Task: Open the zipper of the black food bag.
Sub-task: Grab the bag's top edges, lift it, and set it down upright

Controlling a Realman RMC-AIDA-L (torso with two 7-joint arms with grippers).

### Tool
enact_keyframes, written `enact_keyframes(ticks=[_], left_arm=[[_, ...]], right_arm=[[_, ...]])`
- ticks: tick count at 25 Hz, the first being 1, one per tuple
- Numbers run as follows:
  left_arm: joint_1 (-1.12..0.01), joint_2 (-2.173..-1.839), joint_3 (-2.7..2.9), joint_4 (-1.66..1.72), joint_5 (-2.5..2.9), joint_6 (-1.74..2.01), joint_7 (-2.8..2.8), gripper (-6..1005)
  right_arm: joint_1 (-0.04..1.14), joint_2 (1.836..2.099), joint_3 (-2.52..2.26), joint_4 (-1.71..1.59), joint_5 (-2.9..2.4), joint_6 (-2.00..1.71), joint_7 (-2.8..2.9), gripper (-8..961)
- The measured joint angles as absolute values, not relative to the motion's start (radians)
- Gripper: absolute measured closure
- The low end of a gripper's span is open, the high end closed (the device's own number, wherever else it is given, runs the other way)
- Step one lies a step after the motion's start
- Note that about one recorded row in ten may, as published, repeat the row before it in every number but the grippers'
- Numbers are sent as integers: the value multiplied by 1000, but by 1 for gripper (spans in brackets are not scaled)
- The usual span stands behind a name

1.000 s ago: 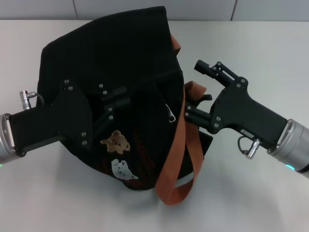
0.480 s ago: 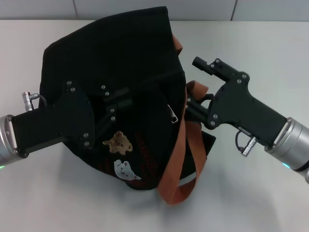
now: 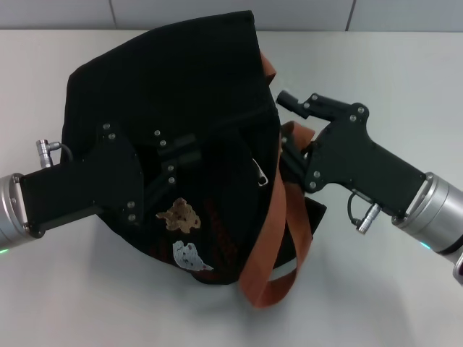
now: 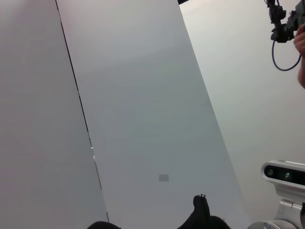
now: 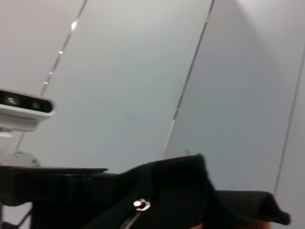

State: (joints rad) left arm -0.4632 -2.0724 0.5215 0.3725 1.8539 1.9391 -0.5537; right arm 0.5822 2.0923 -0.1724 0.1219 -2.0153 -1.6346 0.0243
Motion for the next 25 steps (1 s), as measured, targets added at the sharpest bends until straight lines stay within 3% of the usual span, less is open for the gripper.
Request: enact_keyframes(ticks=[2, 25], left_arm=[[-463, -2072, 522, 373, 1853, 1939, -554, 907], [-473, -2075, 550, 362, 1854, 1927, -552, 906]], right_arm=[[582, 2092, -172, 121, -2024, -1635, 23, 620], [599, 2091, -172, 134, -2064, -1686, -50, 687]])
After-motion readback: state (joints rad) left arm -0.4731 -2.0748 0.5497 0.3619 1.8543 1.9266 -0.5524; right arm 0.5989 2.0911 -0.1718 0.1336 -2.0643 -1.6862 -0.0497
